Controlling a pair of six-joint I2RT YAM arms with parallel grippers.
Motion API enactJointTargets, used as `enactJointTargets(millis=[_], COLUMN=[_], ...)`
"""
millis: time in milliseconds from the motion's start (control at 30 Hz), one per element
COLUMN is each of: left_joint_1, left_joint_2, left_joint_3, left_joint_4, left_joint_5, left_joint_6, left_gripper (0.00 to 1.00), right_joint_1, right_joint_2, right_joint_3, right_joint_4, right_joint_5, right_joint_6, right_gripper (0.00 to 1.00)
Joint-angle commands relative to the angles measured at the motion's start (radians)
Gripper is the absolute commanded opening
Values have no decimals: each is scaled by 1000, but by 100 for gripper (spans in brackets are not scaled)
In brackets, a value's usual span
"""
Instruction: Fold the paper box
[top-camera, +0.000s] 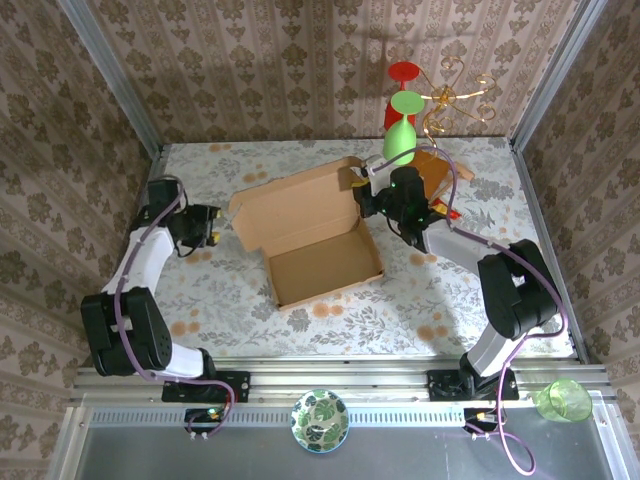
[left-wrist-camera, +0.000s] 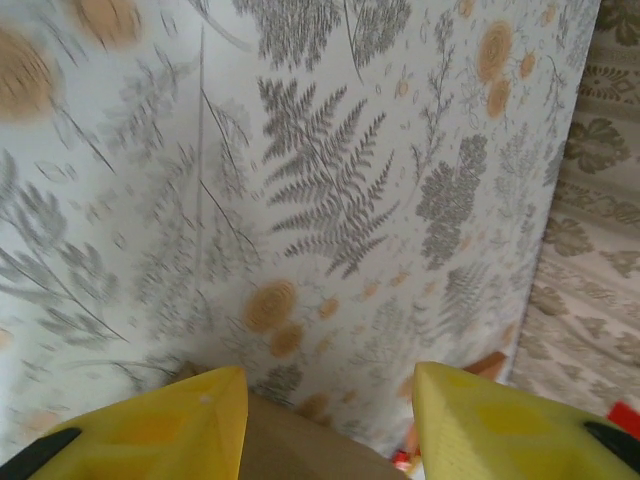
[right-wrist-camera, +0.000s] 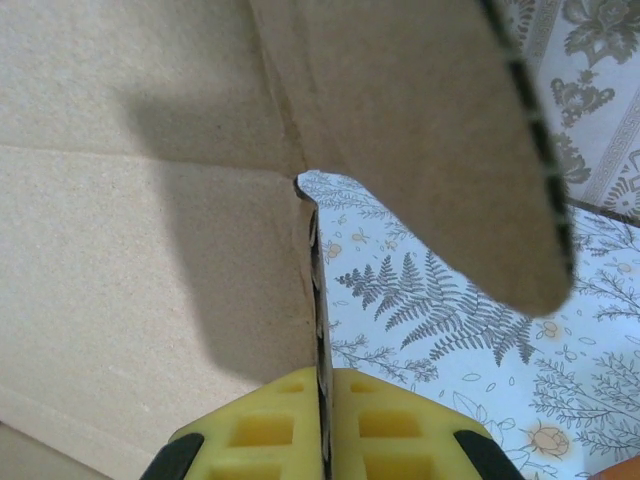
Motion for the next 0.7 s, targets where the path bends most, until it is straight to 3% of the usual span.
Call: enactJointTargets(millis=[0, 167, 667], left_joint_1=[-47, -64, -139], left_joint_2=[-33, -58, -54], left_joint_3=[-47, -86, -122], left_joint_4=[130, 120, 298], left_joint_5=[34, 11, 31], left_joint_6=[-281, -388, -594], left_gripper=[48, 48, 51], right_joint_1=[28, 49, 87], right_joint_2=[-6, 8, 32], right_joint_3=[-21, -30, -44], right_joint_4=[97, 125, 151], right_joint_5=[94, 133, 186], right_joint_6=[56, 79, 127], right_gripper=[0, 0, 0])
